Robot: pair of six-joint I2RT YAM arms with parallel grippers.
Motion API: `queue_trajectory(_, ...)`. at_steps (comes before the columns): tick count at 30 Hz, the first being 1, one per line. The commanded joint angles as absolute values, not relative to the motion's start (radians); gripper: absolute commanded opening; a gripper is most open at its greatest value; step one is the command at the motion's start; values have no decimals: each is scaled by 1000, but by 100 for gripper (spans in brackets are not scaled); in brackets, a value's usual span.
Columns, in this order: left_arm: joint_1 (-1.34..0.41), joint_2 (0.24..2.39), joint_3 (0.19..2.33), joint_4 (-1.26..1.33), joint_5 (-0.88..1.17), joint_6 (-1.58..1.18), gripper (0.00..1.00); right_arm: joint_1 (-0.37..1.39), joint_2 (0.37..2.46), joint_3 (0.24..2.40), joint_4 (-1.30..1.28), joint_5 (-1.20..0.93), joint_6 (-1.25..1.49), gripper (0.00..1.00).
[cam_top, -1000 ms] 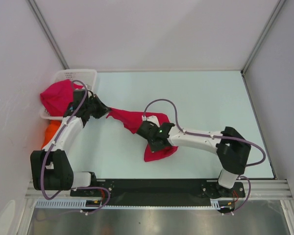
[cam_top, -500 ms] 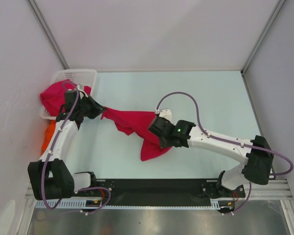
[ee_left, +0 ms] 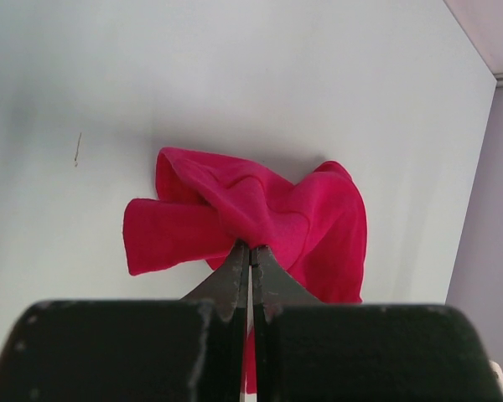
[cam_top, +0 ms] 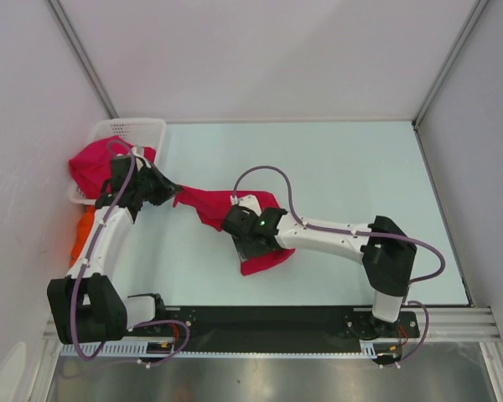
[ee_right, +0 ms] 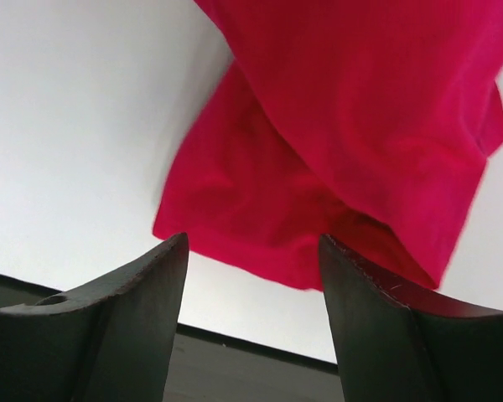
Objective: Fold and stack the t-shirts
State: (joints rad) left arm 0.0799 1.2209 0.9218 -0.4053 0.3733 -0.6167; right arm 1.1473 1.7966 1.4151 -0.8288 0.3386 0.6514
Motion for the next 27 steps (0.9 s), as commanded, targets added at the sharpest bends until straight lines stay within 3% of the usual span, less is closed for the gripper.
queue_trajectory(1,98,1200,945,-384,383,-584,0,1143,1850,1493,-802,318,609,68)
queue_trajectory(18,109,1262,928,-333,408,-591,0,1115,2048,1551,-726,195,574,64)
queue_trajectory(21,110,1273,930,-327,410,-589,0,1108,2068,1545,-718,180,568,54)
queue_trajectory(22,110,1278,930,-325,413,-592,0,1106,2069,1540,-716,178,565,39)
queue_trajectory(24,110,1282,930,-322,417,-592,0,1103,2063,1519,-713,181,566,18)
queue_trajectory(25,110,1284,928,-321,417,-594,0,1101,2045,1505,-712,186,571,0)
queue_trajectory(27,110,1284,928,-318,419,-597,0,1098,2011,1459,-701,201,580,0)
